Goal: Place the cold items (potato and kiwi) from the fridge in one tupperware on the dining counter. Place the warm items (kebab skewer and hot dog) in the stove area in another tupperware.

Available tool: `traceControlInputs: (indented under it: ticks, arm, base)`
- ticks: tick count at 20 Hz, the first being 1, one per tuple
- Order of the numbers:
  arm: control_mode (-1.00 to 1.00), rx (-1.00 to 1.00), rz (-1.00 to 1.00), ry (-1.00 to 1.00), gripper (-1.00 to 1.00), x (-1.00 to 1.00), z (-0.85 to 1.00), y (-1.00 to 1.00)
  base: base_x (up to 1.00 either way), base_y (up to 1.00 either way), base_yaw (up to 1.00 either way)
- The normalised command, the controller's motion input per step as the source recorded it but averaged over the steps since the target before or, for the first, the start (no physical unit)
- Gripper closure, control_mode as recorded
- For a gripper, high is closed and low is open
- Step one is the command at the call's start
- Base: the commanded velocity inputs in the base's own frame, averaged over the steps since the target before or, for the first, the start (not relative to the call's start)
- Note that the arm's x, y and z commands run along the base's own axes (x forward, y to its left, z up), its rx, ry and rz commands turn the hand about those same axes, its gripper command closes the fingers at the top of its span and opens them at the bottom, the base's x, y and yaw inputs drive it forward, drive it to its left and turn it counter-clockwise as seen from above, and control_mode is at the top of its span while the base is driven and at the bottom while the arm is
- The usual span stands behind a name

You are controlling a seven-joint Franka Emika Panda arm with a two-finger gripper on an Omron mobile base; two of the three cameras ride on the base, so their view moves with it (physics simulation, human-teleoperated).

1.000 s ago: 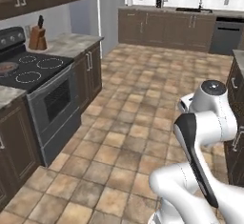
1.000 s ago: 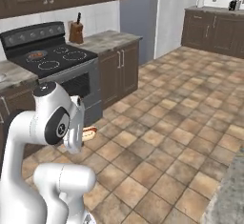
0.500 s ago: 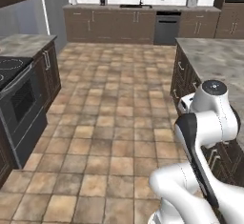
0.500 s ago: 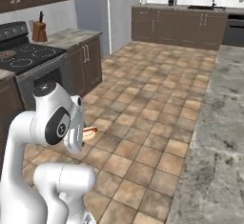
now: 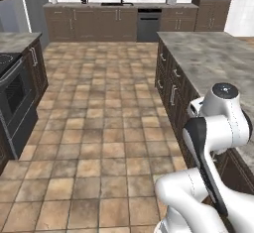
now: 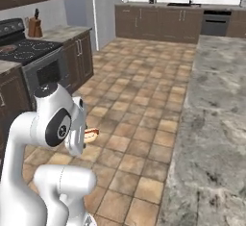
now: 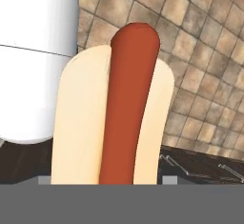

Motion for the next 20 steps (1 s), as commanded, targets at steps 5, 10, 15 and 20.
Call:
traceControlInputs:
  ticks: [5,10,15,20]
  arm:
    - [1.0,0.0,0.0,0.0,1.0,0.0,0.0,0.0]
    - [1.0,0.0,0.0,0.0,1.0,0.0,0.0,0.0]
    - [1.0,0.0,0.0,0.0,1.0,0.0,0.0,0.0]
    - [1.0,0.0,0.0,0.0,1.0,0.0,0.0,0.0]
  base:
    - [-1.0,-0.06,-0.14]
    - [-1.0,-0.02,-0.15]
    - [-0.9,-0.26,-0.14]
    - [-0.19,-0.98,-0.13]
